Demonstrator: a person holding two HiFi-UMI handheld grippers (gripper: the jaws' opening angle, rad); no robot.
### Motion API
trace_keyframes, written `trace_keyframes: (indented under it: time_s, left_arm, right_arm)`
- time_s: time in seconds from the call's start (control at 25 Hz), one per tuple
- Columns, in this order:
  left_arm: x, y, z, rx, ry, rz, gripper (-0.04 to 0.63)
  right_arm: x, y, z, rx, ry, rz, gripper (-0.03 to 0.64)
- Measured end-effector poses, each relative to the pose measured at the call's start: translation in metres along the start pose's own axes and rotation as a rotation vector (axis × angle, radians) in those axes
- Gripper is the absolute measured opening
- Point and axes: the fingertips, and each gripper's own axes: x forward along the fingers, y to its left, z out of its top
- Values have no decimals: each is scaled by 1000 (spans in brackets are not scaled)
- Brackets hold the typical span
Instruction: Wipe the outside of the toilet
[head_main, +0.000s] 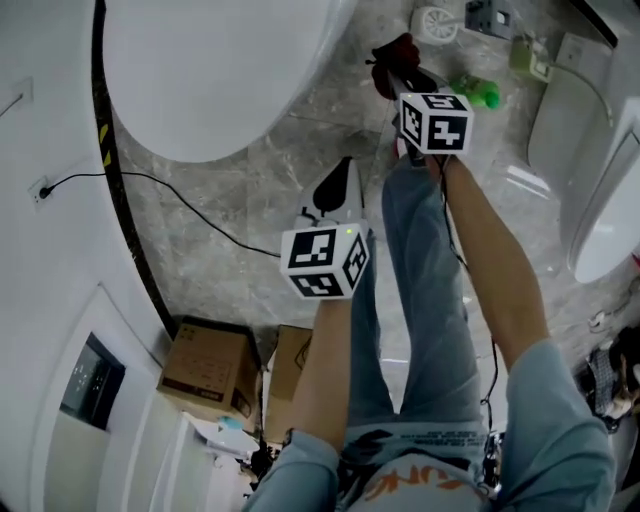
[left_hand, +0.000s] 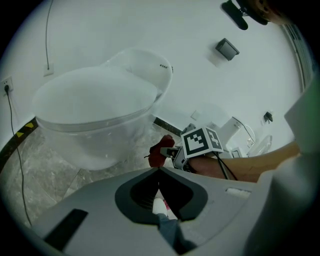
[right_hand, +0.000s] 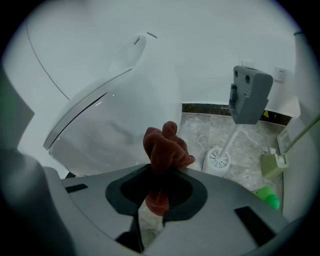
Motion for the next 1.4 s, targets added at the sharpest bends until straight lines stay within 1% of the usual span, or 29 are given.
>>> trace_keyframes:
  time_s: [0.16,0.36,0.52,0.72,0.88,1.0,1.12,1.32,1.4]
  left_arm:
    - [32,-11,23,9,15,8,-6]
    - [73,-15,35,11,46,21,-6]
    - [92,-13,34,-3,83,31,-6]
    - [104,-4,35,-37,81,52,-6]
    - [113,1,24,-76,71,58,-6]
    - [110,9,15,-98,73,71,-6]
    - [110,14,6,-126,66,83,-6]
    - [105,21,-2,-143,52,90,-6]
    - [103,20,-3,-146,45,84,-6]
  right_arm:
    - [19,-23,33,2,-5,12,67]
    - [49,-36,66,-13,-11,68,67]
    - [75,-44,73,-38,23,64,67]
    - [111,-60,80,-36,39,40,67]
    - [133,-68,94,-34,16,32,67]
    - [149,-58,95,-13,9,61,67]
    - [158,-46,93,-60,14,100,69]
    - [160,-38,79,-115,27,118,67]
    - [158,-30,70,-166,42,136,67]
